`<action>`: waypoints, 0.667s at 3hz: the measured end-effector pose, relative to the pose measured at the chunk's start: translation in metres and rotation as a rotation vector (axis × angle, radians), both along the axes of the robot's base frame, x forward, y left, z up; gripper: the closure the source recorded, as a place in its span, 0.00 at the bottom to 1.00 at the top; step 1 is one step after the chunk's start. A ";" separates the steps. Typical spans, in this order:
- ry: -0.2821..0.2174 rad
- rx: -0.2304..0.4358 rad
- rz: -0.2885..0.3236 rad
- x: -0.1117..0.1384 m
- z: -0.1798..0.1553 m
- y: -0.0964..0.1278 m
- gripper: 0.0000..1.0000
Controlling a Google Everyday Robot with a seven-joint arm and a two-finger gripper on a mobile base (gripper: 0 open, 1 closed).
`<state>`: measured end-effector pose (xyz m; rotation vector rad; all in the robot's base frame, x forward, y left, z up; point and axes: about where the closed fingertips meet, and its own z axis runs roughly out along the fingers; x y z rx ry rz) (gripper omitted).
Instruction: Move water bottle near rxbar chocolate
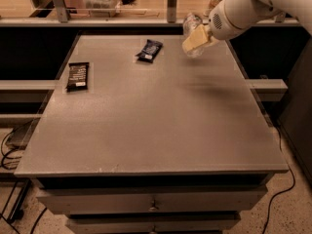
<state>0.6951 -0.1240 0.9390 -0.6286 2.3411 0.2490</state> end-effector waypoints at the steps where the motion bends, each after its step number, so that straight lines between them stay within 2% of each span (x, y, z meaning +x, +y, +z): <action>1: -0.014 0.106 0.184 -0.036 0.026 0.018 1.00; 2: -0.030 0.121 0.278 -0.048 0.032 0.032 1.00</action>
Offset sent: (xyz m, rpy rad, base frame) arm -0.0315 0.0160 0.0226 0.0943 -0.0136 0.1582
